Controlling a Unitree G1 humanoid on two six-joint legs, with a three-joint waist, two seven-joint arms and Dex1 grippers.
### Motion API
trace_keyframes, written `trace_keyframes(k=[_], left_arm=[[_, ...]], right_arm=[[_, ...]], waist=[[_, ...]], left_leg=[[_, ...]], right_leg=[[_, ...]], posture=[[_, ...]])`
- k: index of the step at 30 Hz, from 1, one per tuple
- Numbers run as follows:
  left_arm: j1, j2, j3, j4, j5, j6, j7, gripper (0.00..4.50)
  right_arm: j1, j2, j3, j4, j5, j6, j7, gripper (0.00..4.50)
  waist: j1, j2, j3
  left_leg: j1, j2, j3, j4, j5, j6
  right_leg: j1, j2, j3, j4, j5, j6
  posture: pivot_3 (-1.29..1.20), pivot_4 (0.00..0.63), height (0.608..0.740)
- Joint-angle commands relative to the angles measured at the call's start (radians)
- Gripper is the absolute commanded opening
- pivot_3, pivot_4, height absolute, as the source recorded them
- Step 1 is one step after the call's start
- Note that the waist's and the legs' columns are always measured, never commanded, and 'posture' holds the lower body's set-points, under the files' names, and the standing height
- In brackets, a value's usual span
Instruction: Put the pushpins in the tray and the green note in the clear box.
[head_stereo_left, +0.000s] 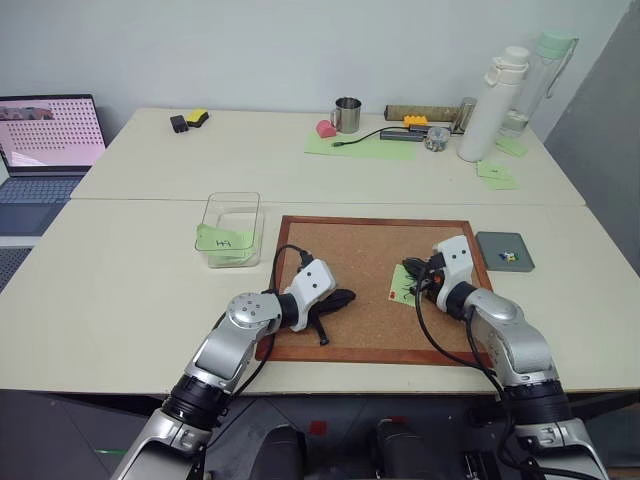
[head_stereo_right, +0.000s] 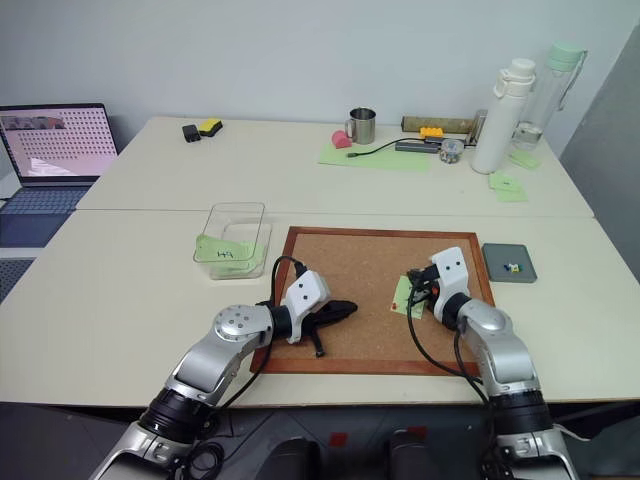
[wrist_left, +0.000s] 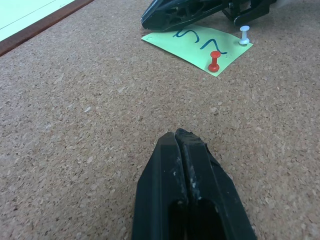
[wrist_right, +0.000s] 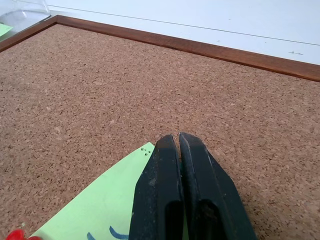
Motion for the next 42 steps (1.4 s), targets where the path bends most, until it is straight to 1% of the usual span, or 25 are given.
trace_keyframes(k=[1, 5, 12, 16, 19, 22, 25, 31, 32, 33, 34, 35, 36, 39, 42], left_arm=[[0.021, -0.001, -0.027, 0.048, 0.04, 0.047, 0.017, 0.0], [0.013, -0.017, -0.013, 0.056, 0.027, 0.077, 0.026, 0.0], [0.026, -0.012, -0.026, 0.054, 0.042, 0.075, 0.029, 0.0], [0.032, -0.008, -0.026, 0.044, 0.04, 0.081, 0.028, 0.0], [0.032, -0.005, -0.022, 0.042, 0.039, 0.083, 0.027, 0.0], [0.034, -0.003, -0.021, 0.038, 0.038, 0.086, 0.026, 0.0], [0.036, -0.001, -0.023, 0.036, 0.037, 0.087, 0.023, 0.0], [0.034, 0.004, -0.018, 0.033, 0.034, 0.093, 0.023, 0.0], [0.035, 0.006, -0.016, 0.03, 0.033, 0.095, 0.023, 0.0], [0.038, 0.008, -0.015, 0.027, 0.033, 0.096, 0.024, 0.0], [0.042, 0.011, -0.013, 0.023, 0.033, 0.098, 0.024, 0.0], [0.047, 0.015, -0.011, 0.018, 0.032, 0.1, 0.024, 0.0], [0.051, 0.017, -0.009, 0.013, 0.032, 0.102, 0.025, 0.0], [0.06, 0.021, -0.006, 0.002, 0.031, 0.108, 0.028, 0.0], [0.064, 0.022, -0.005, -0.004, 0.031, 0.114, 0.03, 0.0]], right_arm=[[0.007, 0.026, -0.038, -0.137, 0.086, 0.002, 0.025, 0.04], [0.013, 0.043, -0.066, -0.237, 0.165, 0.059, 0.027, 0.04], [0.031, 0.014, -0.091, -0.287, 0.185, 0.101, 0.006, 0.04], [0.03, -0.005, -0.144, -0.299, 0.187, 0.112, -0.03, 0.04], [-0.004, -0.059, -0.207, -0.232, 0.112, 0.101, -0.114, 0.04], [-0.045, -0.131, -0.263, -0.106, 0.054, 0.077, -0.17, 0.04], [-0.079, -0.185, -0.283, 0.03, 0.044, 0.072, -0.152, 0.04], [-0.167, -0.214, -0.295, 0.275, 0.04, -0.005, -0.105, 0.04], [-0.181, -0.216, -0.295, 0.303, 0.038, -0.019, -0.101, 0.24], [-0.194, -0.219, -0.293, 0.329, 0.034, -0.034, -0.097, 0.24], [-0.204, -0.218, -0.293, 0.346, 0.033, -0.044, -0.096, 0.49], [-0.212, -0.216, -0.295, 0.359, 0.034, -0.053, -0.095, 0.63], [-0.218, -0.214, -0.295, 0.368, 0.035, -0.06, -0.095, 0.91], [-0.226, -0.211, -0.3, 0.379, 0.045, -0.075, -0.087, 1.46], [-0.225, -0.213, -0.306, 0.374, 0.057, -0.084, -0.078, 1.46]], waist=[[0.0, 0.0, 0.0], [0.0, 0.001, -0.001], [0.002, 0.003, -0.006], [0.001, 0.005, -0.008], [0.001, 0.005, -0.008], [0.001, 0.005, -0.008], [0.0, 0.005, -0.009], [-0.003, 0.008, -0.01], [-0.003, 0.008, -0.01], [-0.003, 0.008, -0.01], [-0.003, 0.008, -0.01], [-0.003, 0.008, -0.01], [-0.003, 0.008, -0.01], [-0.003, 0.008, -0.01], [-0.004, 0.008, -0.01]], left_leg=[[0.0, 0.0, 0.0, 0.0, 0.0, 0.0], [0.0, 0.001, -0.001, 0.0, 0.0, 0.0], [0.001, 0.0, 0.0, 0.0, 0.0, 0.0], [0.001, 0.0, 0.0, 0.0, 0.0, 0.0], [0.001, 0.0, 0.0, 0.0, 0.0, 0.0], [0.001, -0.001, 0.001, 0.0, 0.0, 0.0], [0.001, -0.001, 0.001, -0.001, 0.0, 0.0], [0.002, 0.0, 0.002, -0.002, 0.0, 0.0], [0.002, -0.001, 0.002, -0.002, 0.0, 0.0], [0.002, -0.001, 0.002, -0.002, 0.0, 0.0], [0.002, -0.001, 0.002, -0.002, 0.0, 0.0], [0.002, -0.001, 0.002, -0.002, 0.0, 0.0], [0.002, 0.0, 0.002, -0.002, 0.0, 0.0], [0.002, 0.0, 0.002, -0.003, 0.0, 0.0], [0.002, 0.0, 0.002, -0.003, 0.0, 0.0]], right_leg=[[0.0, 0.0, 0.0, 0.0, 0.0, 0.0], [0.0, 0.0, 0.0, 0.0, 0.0, 0.0], [0.001, -0.001, 0.0, 0.0, 0.0, 0.001], [0.001, 0.0, 0.0, 0.0, 0.0, 0.001], [0.001, 0.0, 0.0, -0.001, 0.0, 0.001], [0.001, 0.0, 0.001, -0.001, 0.0, 0.001], [0.001, 0.0, 0.002, -0.001, 0.0, 0.001], [0.001, 0.001, 0.003, -0.001, 0.0, 0.0], [0.001, 0.001, 0.003, -0.001, 0.0, 0.001], [0.001, 0.001, 0.004, -0.001, 0.0, 0.001], [0.001, 0.001, 0.004, -0.001, 0.0, 0.001], [0.001, 0.001, 0.004, -0.002, 0.0, 0.001], [0.001, 0.001, 0.004, -0.002, 0.0, 0.001], [0.001, 0.001, 0.003, -0.002, 0.0, 0.0], [0.0, 0.001, 0.003, -0.002, 0.0, 0.0]], posture=[[0.0, 0.15, 0.74], [0.0, 0.15, 0.74], [0.0, 0.15, 0.74], [0.0, 0.15, 0.74], [0.0, 0.15, 0.74], [0.0, 0.15, 0.74], [0.0, 0.15, 0.74], [0.0, 0.15, 0.74], [0.0, 0.15, 0.74], [0.0, 0.15, 0.74], [0.0, 0.15, 0.74], [0.0, 0.15, 0.74], [0.0, 0.15, 0.74], [0.0, 0.15, 0.74], [0.0, 0.15, 0.74]])
